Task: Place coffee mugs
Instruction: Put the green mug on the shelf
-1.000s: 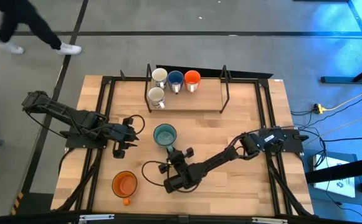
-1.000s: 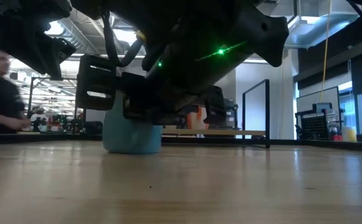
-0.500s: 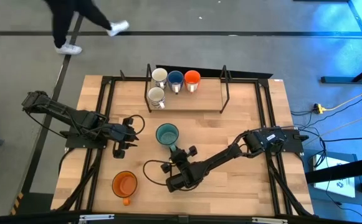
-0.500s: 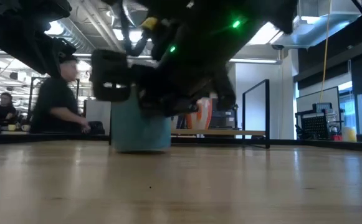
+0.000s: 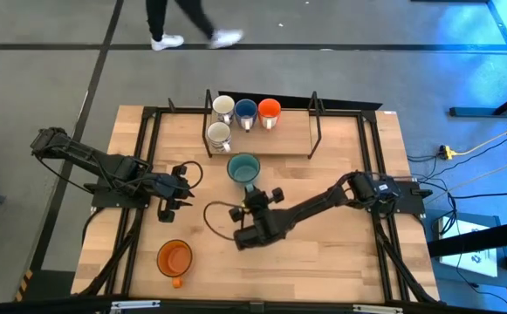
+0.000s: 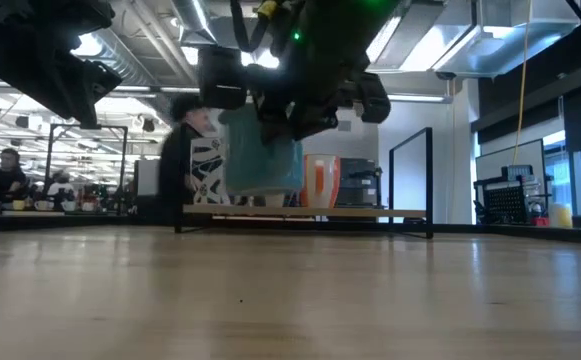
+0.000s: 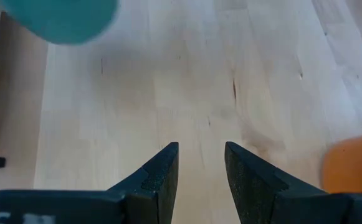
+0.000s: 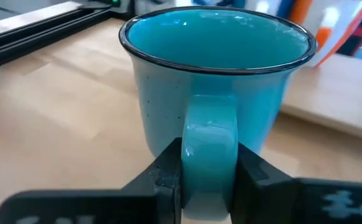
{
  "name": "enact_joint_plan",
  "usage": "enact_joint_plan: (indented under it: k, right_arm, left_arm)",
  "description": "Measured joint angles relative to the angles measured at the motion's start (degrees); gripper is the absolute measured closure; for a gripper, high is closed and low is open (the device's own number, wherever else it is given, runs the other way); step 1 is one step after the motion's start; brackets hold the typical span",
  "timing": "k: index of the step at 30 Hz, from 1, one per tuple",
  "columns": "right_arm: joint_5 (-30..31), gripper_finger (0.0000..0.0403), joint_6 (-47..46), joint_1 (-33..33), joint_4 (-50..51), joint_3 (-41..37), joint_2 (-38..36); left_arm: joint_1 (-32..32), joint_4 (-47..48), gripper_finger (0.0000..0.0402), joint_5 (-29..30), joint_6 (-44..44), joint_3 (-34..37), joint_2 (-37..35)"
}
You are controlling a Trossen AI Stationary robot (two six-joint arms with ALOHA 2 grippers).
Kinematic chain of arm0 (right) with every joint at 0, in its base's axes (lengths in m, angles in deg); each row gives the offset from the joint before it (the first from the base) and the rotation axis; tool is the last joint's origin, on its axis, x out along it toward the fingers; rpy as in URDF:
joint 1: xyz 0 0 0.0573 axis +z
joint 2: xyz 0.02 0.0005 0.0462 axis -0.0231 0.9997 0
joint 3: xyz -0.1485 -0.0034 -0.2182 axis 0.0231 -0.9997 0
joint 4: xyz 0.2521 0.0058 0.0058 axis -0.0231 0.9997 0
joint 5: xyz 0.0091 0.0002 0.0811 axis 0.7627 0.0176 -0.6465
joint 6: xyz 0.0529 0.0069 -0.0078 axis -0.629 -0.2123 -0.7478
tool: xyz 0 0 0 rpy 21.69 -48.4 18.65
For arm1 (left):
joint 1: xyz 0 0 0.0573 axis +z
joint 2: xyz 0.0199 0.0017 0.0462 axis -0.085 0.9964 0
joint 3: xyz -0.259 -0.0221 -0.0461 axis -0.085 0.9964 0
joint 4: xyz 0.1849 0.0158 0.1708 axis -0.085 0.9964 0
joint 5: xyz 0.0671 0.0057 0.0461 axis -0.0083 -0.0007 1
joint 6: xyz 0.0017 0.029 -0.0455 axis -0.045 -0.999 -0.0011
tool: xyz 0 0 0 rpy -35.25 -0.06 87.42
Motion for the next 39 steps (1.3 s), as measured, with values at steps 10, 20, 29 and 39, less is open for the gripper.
enact_joint_plan:
  k: [10, 20, 29, 39]
  right_arm:
    - [0.78, 0.0340, -0.01, -6.58, 1.64, 0.00, -0.91]
    - [-0.73, 0.0340, 3.92, -12.34, -3.89, 0.00, -0.87]
    - [-4.87, 0.0340, 10.19, -14.79, -7.55, -0.01, -0.24]
    - [-5.69, 0.0340, 10.77, -15.82, -12.05, -0.87, 0.92]
  left_arm:
    - [0.00, -0.17, 0.0276, -2.95, 2.98, 0.00, 0.00]
    - [0.00, -0.18, 0.0276, -2.84, 3.09, 0.00, 0.00]
    - [0.00, -0.31, 0.0276, -2.80, 3.09, 0.00, 0.00]
    - [0.00, -0.38, 0.0276, -2.80, 3.09, 0.02, 0.00]
